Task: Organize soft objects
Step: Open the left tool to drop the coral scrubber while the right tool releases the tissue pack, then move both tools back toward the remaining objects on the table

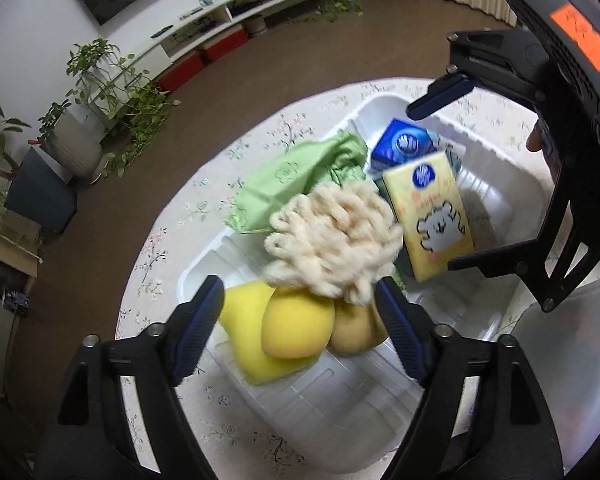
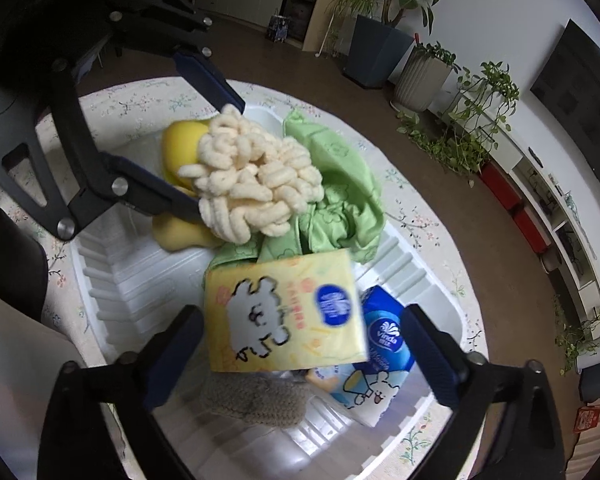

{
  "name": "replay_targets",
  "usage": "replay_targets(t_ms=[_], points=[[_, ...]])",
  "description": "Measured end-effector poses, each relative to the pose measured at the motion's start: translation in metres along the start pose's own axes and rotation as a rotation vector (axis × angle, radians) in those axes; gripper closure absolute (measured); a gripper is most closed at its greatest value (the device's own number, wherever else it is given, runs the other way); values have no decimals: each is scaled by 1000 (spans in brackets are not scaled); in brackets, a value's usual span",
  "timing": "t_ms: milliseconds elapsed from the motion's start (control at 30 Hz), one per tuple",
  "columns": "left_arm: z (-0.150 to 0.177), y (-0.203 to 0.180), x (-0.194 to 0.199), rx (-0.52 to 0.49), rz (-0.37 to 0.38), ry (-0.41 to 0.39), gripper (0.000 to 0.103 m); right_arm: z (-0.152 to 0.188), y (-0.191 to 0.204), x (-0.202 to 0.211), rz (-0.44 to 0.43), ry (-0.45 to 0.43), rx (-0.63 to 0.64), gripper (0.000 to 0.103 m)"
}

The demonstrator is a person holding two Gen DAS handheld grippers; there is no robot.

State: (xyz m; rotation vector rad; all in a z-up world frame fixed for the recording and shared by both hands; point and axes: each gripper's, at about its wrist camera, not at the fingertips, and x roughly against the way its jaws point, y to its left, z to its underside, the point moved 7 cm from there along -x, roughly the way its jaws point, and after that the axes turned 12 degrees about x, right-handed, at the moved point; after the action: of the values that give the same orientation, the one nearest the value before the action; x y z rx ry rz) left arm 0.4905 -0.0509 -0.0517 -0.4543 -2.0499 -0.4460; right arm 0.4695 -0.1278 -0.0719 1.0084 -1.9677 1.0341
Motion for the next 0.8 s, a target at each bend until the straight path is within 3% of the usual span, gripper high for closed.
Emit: replay_targets(t_ms=[67, 133, 300, 500, 800], points=[[-1, 3, 4, 16, -6, -14, 8, 0, -2, 6, 14, -5, 1, 0], [-1, 8, 10, 36, -10, -34, 1, 0, -4, 12, 27, -21, 7, 0], [-5, 19, 29, 88, -3, -124, 0, -1, -14, 32, 82, -56, 4, 0], [-2, 34, 46, 165, -11, -158, 0, 6, -37, 50, 137, -60, -65, 0], [33, 62, 87, 338, 8, -227, 0, 48, -80, 94, 213, -72, -295, 0]])
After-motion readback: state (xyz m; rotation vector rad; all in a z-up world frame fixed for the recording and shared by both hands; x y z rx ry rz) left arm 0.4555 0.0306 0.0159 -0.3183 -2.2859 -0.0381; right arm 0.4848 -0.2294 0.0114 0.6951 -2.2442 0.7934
